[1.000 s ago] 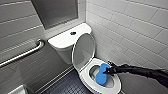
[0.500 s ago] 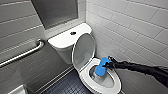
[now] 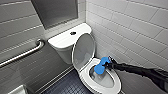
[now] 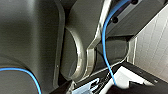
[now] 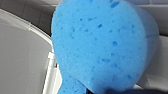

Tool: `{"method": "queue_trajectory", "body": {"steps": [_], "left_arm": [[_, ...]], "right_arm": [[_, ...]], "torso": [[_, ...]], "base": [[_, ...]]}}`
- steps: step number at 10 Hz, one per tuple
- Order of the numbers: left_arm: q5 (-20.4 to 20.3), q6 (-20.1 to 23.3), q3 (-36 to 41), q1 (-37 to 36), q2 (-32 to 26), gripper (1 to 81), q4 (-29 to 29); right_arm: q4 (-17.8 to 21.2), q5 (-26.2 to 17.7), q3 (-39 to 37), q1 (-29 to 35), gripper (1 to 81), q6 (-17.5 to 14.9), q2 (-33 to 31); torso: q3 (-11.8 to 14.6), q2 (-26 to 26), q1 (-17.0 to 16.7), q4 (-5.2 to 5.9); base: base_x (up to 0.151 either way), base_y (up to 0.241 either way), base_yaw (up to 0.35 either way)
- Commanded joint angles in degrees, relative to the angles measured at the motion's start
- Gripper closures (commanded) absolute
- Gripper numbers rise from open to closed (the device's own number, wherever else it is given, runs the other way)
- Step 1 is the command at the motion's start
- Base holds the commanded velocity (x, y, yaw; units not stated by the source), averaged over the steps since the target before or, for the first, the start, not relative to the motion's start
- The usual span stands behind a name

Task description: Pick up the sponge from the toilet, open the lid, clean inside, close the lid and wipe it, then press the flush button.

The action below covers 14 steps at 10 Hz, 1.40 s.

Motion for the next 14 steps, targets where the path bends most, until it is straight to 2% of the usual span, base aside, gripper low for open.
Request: {"method": "queue_trajectory", "body": {"steps": [1, 3, 4, 5, 8, 14], "left_arm": [[1.16, 0.23, 1.26, 2.72, -0.87, 1.0, 0.08], [1.16, 0.23, 1.26, 3.33, -1.23, 1.0, -0.01], [1.16, 0.31, 1.26, 3.42, -1.14, 1.0, -0.01], [1.16, 0.32, 1.26, 3.42, -0.88, 1.0, 0.08], [1.16, 0.41, 1.26, 3.42, -0.35, 1.0, 0.61], [1.16, 0.67, 1.26, 3.51, -0.09, 1.0, 0.61]], "right_arm": [[0.38, 3.87, -6.85, 4.27, 81.1, 6.68, 4.43], [0.46, 6.15, -7.75, 3.04, 81.1, 8.52, 3.92], [0.46, 7.11, -5.92, 2.34, 81.1, 9.75, 1.73], [0.29, 8.17, -0.57, 1.02, 81.1, 10.37, -1.96], [1.96, 13.26, 8.60, -3.81, 81.1, 10.46, -10.76], [2.75, 19.07, 19.24, -13.12, 81.1, 10.37, -20.17]], "torso": [[0.00, 0.00, 0.00, 0.00], [0.00, 0.00, 0.00, 0.00], [0.00, 0.00, 0.00, 0.00], [0.00, 0.00, 0.00, 0.00], [0.00, 0.00, 0.00, 0.00], [0.00, 0.00, 0.00, 0.00]], "base": [[0.000, 0.000, 0.000], [0.000, 0.000, 0.000], [0.000, 0.000, 0.000], [0.000, 0.000, 0.000], [0.000, 0.000, 0.000], [0.000, 0.000, 0.000]]}}
